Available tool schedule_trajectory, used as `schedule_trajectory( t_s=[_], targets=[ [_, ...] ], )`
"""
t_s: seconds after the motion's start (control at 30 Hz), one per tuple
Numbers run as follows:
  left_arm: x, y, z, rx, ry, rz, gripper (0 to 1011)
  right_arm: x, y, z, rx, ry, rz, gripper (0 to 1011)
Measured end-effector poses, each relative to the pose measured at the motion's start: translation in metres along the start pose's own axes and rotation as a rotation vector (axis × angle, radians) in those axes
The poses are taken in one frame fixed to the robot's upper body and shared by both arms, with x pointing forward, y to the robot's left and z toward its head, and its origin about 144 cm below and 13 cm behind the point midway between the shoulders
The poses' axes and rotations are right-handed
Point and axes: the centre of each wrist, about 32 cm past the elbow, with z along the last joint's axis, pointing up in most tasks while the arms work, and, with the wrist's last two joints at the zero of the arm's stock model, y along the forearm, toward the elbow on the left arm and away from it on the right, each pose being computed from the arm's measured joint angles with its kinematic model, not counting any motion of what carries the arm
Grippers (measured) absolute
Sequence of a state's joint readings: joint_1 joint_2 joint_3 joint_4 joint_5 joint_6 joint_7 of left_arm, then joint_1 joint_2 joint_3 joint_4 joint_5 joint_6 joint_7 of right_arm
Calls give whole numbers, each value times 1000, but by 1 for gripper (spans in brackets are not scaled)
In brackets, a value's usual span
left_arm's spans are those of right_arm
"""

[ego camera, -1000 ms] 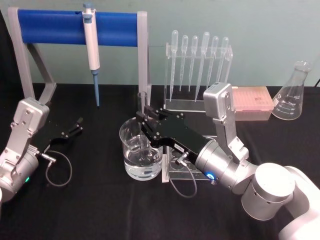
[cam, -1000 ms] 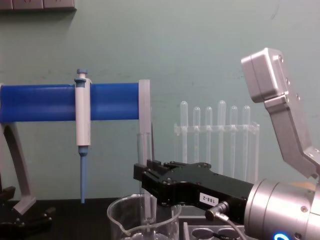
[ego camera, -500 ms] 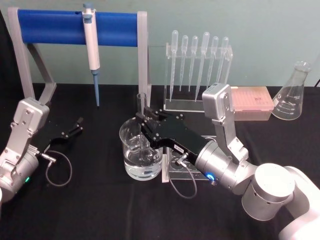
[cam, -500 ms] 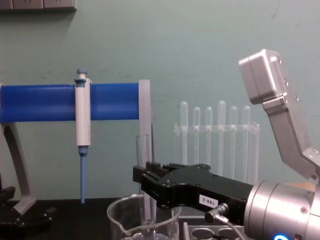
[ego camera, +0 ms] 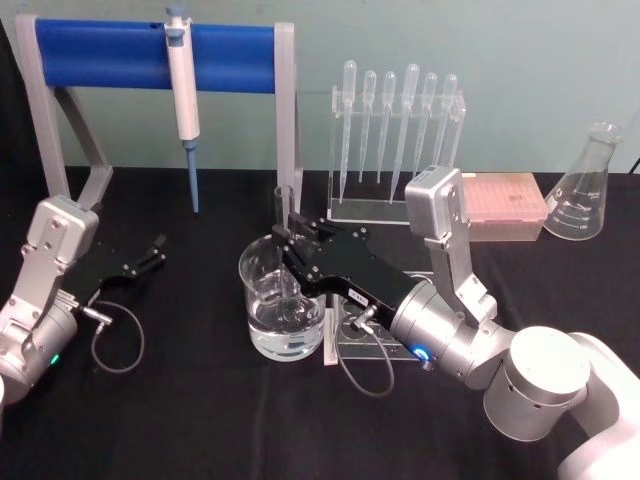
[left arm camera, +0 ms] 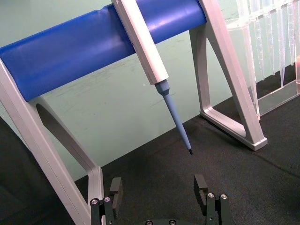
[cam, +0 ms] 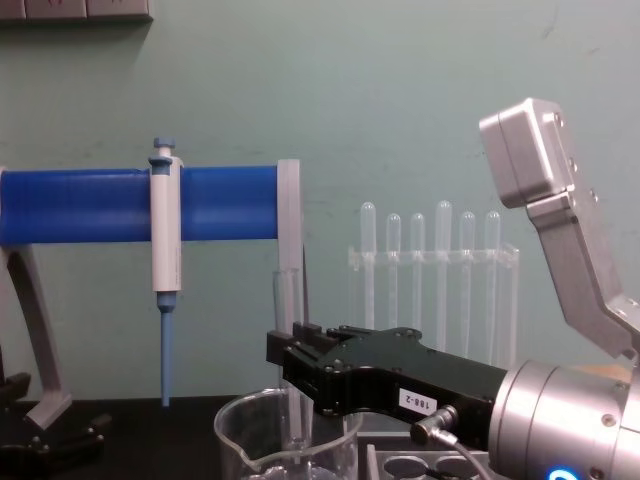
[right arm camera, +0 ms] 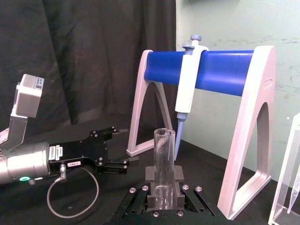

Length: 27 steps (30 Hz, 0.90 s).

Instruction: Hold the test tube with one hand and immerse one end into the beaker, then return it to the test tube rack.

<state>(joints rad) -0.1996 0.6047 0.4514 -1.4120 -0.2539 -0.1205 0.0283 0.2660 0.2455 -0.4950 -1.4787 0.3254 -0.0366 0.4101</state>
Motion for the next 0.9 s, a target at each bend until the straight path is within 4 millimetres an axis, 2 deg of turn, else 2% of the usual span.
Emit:
schedule_trajectory(
  t_s=[0.9],
  targets=[
    [0, 0, 0, 0, 0, 0, 1000, 0, 0, 0, 1, 1, 0, 222]
  ],
)
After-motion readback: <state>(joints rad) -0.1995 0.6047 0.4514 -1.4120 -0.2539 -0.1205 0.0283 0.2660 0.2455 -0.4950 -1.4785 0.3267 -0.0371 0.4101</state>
